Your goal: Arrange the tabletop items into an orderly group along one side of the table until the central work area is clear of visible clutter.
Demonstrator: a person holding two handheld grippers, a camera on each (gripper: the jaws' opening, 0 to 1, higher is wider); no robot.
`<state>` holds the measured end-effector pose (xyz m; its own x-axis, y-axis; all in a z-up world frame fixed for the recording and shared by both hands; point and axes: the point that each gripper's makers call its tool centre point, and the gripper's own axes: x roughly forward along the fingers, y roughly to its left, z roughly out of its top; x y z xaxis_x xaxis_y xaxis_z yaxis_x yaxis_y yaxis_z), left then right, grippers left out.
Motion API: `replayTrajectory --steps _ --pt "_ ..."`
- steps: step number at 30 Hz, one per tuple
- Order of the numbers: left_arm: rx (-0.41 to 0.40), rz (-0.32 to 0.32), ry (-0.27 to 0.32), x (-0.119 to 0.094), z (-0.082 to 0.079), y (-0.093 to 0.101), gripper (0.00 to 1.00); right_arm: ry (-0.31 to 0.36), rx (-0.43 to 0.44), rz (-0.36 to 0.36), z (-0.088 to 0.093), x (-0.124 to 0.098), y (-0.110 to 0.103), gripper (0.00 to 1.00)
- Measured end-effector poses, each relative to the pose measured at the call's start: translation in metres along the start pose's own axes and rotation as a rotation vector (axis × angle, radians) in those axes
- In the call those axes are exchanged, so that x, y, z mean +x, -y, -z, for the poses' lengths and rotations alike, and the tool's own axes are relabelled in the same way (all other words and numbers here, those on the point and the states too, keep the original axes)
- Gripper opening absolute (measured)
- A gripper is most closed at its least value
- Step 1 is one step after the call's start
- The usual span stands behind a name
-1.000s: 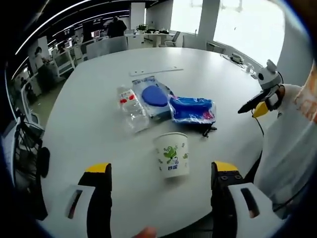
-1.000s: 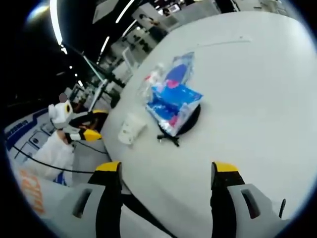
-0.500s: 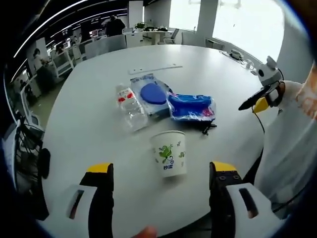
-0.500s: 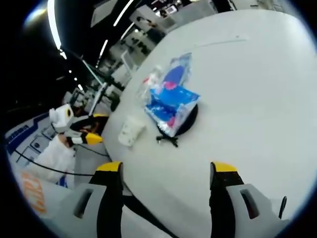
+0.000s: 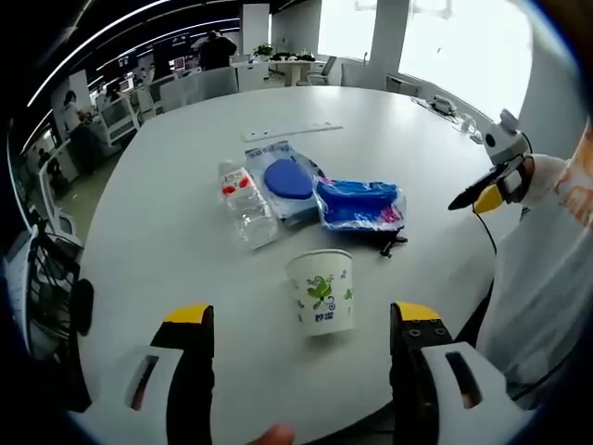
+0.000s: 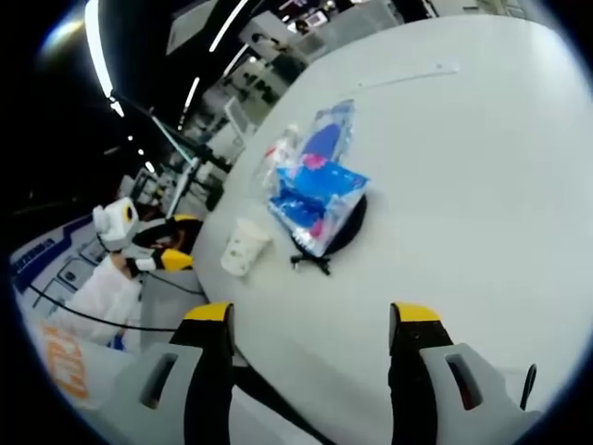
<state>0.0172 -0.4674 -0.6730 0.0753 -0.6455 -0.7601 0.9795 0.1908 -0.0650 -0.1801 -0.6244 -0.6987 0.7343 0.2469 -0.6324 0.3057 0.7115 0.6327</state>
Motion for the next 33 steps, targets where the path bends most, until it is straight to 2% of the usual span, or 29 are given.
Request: replayTrajectory --steps 17,33 --pt "-0.018 -0.001 -0.012 0.0005 0.0113 -0.0015 0.78 -0.013 0.019 0.004 0.0035 0.0012 0.0023 0.64" --pt "-0.008 0.014 -0.007 0.0084 0.0054 0.0054 0.75 -0.002 0.016 0.032 0.002 0.0 0.0086 0.59"
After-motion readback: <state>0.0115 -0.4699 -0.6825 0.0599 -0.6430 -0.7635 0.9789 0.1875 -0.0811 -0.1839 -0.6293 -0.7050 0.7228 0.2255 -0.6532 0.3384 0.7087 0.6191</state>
